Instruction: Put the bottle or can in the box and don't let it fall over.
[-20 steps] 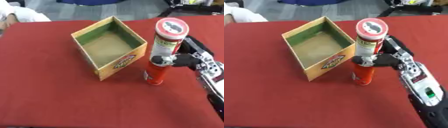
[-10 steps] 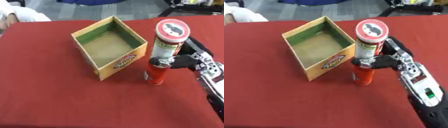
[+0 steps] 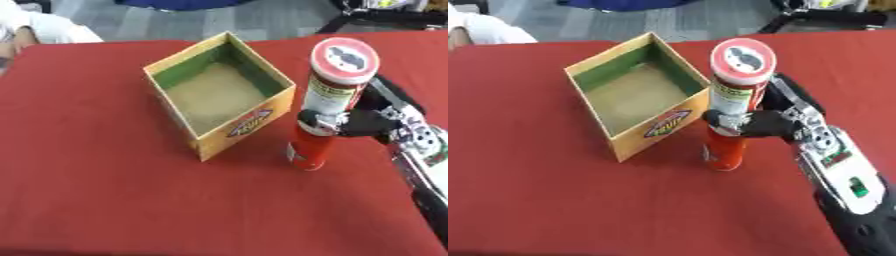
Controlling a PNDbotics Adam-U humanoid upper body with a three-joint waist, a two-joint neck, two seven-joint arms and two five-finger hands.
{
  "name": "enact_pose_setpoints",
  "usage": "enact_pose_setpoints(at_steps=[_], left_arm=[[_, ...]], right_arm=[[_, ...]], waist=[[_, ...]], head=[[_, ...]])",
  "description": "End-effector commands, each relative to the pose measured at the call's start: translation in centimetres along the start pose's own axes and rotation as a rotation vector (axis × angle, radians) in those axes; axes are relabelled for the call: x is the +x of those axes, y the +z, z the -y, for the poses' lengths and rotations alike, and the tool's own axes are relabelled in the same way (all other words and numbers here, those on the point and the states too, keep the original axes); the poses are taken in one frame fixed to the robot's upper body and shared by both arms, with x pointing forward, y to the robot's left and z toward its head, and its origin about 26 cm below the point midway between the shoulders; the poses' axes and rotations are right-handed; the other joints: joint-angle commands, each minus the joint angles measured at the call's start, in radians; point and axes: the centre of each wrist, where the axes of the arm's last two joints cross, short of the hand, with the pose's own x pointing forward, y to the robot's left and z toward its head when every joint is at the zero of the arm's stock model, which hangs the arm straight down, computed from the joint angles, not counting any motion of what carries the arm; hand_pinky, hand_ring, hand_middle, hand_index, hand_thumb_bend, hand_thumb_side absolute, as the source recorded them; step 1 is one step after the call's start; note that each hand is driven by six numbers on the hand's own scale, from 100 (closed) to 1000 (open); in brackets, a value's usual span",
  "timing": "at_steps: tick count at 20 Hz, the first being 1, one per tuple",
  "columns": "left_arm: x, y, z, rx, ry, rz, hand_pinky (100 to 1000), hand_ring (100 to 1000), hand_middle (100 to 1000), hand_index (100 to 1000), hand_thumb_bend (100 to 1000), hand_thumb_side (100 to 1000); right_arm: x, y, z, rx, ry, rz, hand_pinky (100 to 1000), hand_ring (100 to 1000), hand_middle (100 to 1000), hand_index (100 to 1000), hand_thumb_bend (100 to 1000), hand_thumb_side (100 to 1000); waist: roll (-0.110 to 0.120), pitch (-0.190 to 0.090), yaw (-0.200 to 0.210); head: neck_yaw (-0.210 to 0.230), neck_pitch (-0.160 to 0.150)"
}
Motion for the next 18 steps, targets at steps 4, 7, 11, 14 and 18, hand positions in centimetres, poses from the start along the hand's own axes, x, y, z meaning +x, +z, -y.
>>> enact_pose_setpoints(at_steps=[4, 7, 11, 14, 18], left_arm=[[0.7, -0.3, -0.3, 0.0, -0.008, 0.023, 714, 829, 763, 788, 433, 771], [0.7, -0.3, -0.3, 0.001, -0.009, 0.022, 714, 829, 763, 789, 433, 771], [0.7, -0.3, -0.4, 0.003, -0.012, 0.023, 715, 829, 763, 789, 432, 771], [0.7, -0.3, -0.5, 0.003, -0.015, 0.023, 715, 829, 763, 789, 431, 771], [0.7, -0.3, -0.5, 0.003, -0.018, 0.022, 715, 828, 763, 789, 431, 772]], right_arm=[[1.5, -0.3, 0.5, -0.028, -0.003, 0.03, 752, 676, 512, 540, 429, 105], [1.9, -0.4, 0.6, -0.037, -0.001, 0.038, 751, 671, 506, 530, 422, 108], [2.9, -0.5, 0.9, -0.052, 0.01, 0.056, 751, 667, 501, 524, 424, 125], [4.5, -0.8, 1.2, -0.064, 0.028, 0.089, 752, 665, 496, 520, 446, 161], [6.9, -1.4, 1.6, -0.061, 0.06, 0.14, 754, 664, 491, 517, 484, 196]], waist=[[-0.003, -0.013, -0.002], [-0.003, -0.015, -0.002], [-0.004, -0.018, -0.003], [-0.005, -0.022, -0.004], [-0.006, -0.025, -0.005]], head=[[0.003, -0.01], [0.004, -0.009], [0.004, -0.008], [0.004, -0.005], [0.005, -0.003]])
